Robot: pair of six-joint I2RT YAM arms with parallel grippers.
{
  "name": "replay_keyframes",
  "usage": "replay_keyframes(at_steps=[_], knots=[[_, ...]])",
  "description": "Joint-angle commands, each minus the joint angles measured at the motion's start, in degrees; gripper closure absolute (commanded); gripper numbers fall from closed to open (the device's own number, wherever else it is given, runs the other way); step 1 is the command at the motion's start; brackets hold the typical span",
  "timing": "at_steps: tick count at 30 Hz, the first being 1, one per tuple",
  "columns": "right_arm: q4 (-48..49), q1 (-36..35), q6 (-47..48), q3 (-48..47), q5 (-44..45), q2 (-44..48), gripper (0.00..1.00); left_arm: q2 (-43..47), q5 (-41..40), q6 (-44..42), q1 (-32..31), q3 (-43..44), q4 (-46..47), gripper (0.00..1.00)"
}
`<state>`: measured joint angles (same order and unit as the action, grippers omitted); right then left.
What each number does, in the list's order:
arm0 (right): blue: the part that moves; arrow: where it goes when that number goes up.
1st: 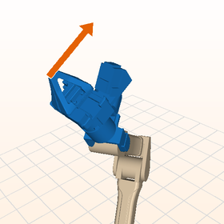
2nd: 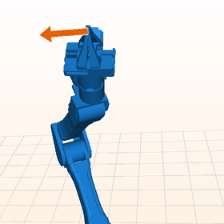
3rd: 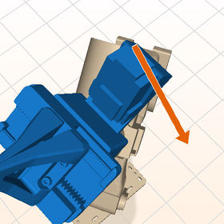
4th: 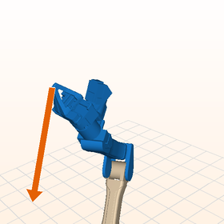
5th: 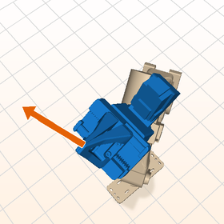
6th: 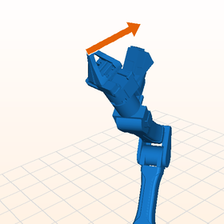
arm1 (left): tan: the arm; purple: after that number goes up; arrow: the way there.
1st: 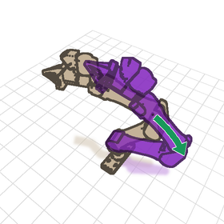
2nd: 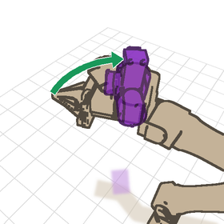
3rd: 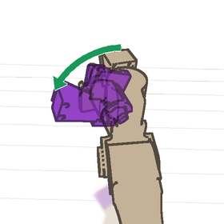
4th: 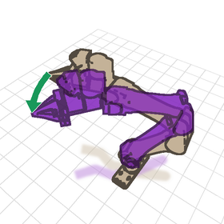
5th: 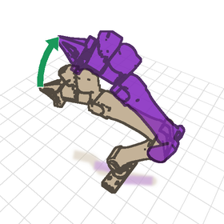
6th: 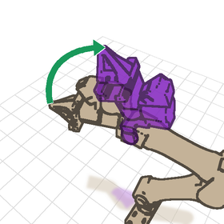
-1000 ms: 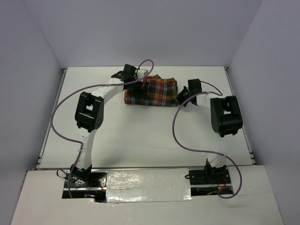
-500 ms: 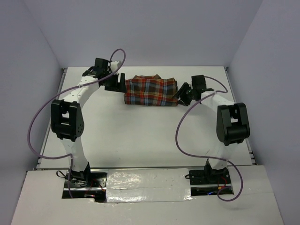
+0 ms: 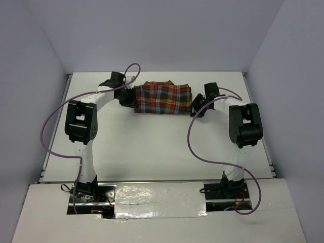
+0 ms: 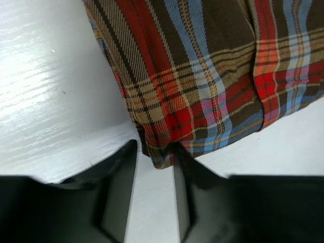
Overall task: Fold and stack the long sleeve shirts
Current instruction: Fold the shirt
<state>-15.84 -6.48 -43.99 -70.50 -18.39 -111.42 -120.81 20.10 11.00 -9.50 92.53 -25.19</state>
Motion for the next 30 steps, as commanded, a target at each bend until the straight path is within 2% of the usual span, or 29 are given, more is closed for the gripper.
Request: replay_keyframes(at_steps=[1, 2, 4, 5, 6, 7, 8, 11, 16, 22, 23, 24, 25, 27, 28, 30], knots=[[1.68, 0.86, -1.63, -0.78, 1.25, -0.91, 0.50, -1.44, -0.49, 0.60, 0.18, -1.03, 1.20, 0.59], [1.68, 0.94, -1.72, -1.04, 1.43, -1.26, 0.52, -1.70, -0.41, 0.42, 0.18, -1.30, 1.20, 0.67], [3.08, 1.12, -2.07, -0.96, 0.73, -2.40, 0.70, -1.88, 0.20, -0.11, 0.18, -2.00, 1.81, 0.74], [3.53, 1.29, -2.33, -0.69, -0.14, -2.66, 0.89, -1.97, 1.08, -0.37, 0.18, -2.18, 2.25, 0.78], [3.70, 1.47, -2.59, -0.52, -0.50, -2.67, 0.97, -1.97, 1.35, -0.46, 0.18, -2.53, 2.86, 0.84], [3.71, 1.56, -2.51, -0.26, -0.76, -2.49, 1.00, -2.06, 1.52, -0.46, 0.18, -3.05, 3.04, 0.92], [3.79, 1.47, -2.42, 0.62, -1.12, -2.23, 1.00, -1.97, 1.61, -0.28, 0.18, -3.41, 3.30, 1.00], [4.94, 1.65, -1.46, 2.73, -2.26, -0.04, 1.00, -0.22, 3.72, -1.07, 0.18, -6.39, 4.45, 1.00], [2.13, 1.38, 2.06, 5.80, -4.46, 3.39, 1.00, 6.10, 1.79, -6.42, 0.71, -14.46, 1.56, 1.00], [-0.77, -1.33, 5.14, 18.19, -4.63, 13.40, 1.00, 15.07, 4.95, -13.72, 0.53, -23.18, -5.64, 1.00], [-1.73, -1.69, 5.23, 21.08, -4.63, 15.94, 1.00, 15.60, 5.39, -15.90, 0.53, -23.62, -8.97, 0.99], [-2.00, -2.22, 5.14, 22.41, -4.98, 17.01, 0.95, 16.13, 5.91, -16.97, 0.44, -24.15, -10.83, 0.86], [-2.01, -2.74, 4.88, 25.03, -6.47, 18.76, 0.71, 16.83, 5.92, -18.63, 0.44, -24.33, -13.98, 0.56], [-2.44, -2.57, 4.70, 27.33, -8.23, 20.27, 0.54, 17.89, 5.48, -20.14, 0.53, -24.68, -16.63, 0.36], [-2.97, -1.88, 5.05, 28.39, -8.59, 21.93, 0.46, 19.11, 5.30, -21.71, 0.62, -24.68, -17.78, 0.22], [-5.78, -0.56, 6.97, 27.96, -8.24, 23.95, 0.42, 20.52, 5.65, -23.04, 1.67, -22.41, -21.80, 0.19]])
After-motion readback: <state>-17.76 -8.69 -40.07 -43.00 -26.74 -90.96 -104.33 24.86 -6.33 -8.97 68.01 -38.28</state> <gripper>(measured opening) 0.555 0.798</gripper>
